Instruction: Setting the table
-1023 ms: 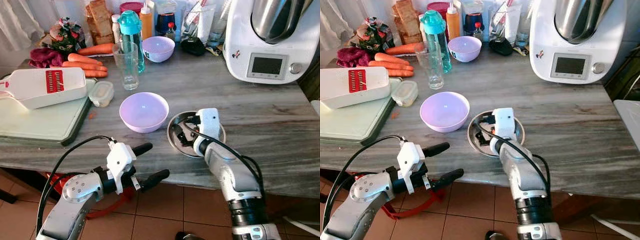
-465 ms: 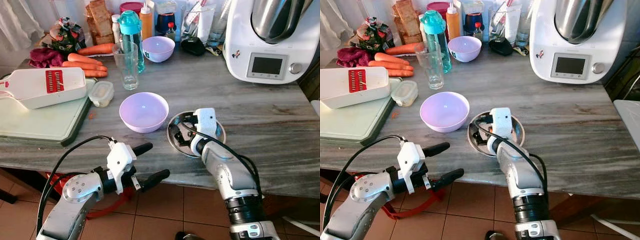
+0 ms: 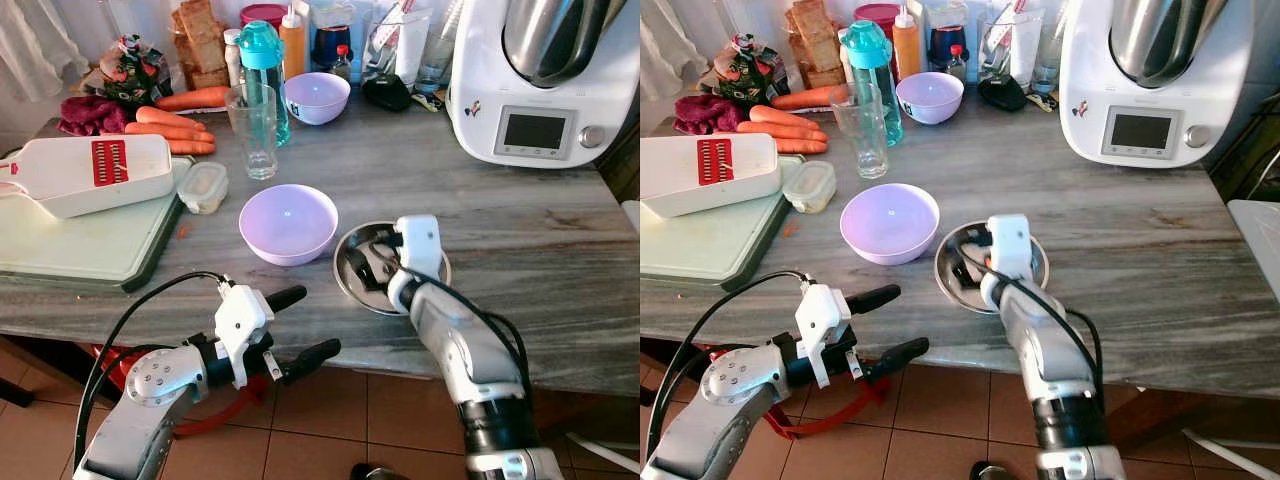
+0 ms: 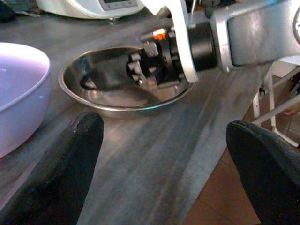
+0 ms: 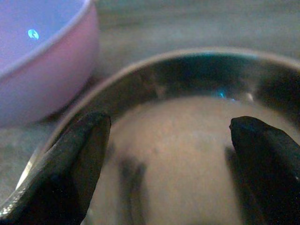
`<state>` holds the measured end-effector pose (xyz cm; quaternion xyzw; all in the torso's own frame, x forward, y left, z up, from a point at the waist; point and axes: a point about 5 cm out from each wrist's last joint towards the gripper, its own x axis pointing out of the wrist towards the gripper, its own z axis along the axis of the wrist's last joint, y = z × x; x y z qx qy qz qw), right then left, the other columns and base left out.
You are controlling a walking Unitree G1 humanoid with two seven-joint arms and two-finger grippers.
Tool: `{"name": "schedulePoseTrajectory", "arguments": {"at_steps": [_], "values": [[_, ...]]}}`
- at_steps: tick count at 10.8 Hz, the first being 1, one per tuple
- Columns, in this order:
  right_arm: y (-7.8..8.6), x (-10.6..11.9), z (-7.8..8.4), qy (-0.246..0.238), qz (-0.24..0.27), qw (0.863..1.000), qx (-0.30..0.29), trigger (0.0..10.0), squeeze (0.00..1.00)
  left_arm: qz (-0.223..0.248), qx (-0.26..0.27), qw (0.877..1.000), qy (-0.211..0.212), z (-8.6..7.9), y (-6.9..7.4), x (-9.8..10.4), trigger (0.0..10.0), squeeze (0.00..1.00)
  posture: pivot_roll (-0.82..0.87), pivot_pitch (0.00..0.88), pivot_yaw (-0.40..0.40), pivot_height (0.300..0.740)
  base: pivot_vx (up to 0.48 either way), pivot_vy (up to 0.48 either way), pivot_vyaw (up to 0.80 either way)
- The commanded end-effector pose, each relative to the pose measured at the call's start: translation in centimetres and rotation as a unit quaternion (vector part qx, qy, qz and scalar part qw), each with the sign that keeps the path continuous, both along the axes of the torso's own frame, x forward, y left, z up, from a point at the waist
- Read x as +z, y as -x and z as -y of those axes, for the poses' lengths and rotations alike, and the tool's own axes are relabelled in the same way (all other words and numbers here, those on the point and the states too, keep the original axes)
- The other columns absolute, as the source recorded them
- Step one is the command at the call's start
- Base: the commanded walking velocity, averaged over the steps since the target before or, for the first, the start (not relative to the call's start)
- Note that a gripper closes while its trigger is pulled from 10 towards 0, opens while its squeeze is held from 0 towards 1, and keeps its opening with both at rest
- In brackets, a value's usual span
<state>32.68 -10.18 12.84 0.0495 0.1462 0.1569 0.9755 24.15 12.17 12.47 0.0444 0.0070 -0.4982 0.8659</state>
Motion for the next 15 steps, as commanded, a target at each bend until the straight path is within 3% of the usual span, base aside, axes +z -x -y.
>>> {"name": "schedulePoseTrajectory", "arguments": {"at_steps": [1,3,8,12,14,15], "values": [[0.1,0.0,0.1,0.001,-0.003,1.000,-0.001,10.0,1.00,0.004,-0.002,1.000,-0.006,0.1,0.0,0.2,10.0,0.00,-0.01,0.144,-0.003,0.740,0.000,0.000,0.00],[-0.1,-0.7,-0.4,0.002,-0.023,1.000,0.008,10.0,1.00,0.004,-0.003,1.000,-0.006,0.1,0.0,0.2,10.0,0.00,-0.01,0.145,-0.001,0.740,0.000,0.000,0.00],[-1.1,-0.2,-1.5,0.000,-0.013,1.000,0.023,10.0,1.00,0.005,-0.001,1.000,-0.008,-0.1,0.1,0.3,10.0,0.00,0.00,0.149,-0.002,0.740,0.000,0.000,0.00],[-0.5,3.3,0.3,-0.011,0.086,0.996,0.002,10.0,1.00,0.004,0.010,1.000,-0.008,-0.6,0.0,0.3,10.0,0.00,-0.01,0.143,-0.006,0.740,0.000,0.000,0.00],[0.9,5.2,1.1,0.002,0.157,0.988,0.008,10.0,1.00,0.010,0.016,1.000,-0.005,-0.7,-0.3,0.5,10.0,0.00,-0.01,0.129,-0.007,0.740,0.000,0.000,0.00],[1.0,5.2,1.1,0.006,0.160,0.987,0.008,10.0,1.00,0.011,0.018,1.000,-0.004,-0.7,-0.3,0.6,10.0,0.00,-0.01,0.129,-0.007,0.740,0.000,0.000,0.00]]}}
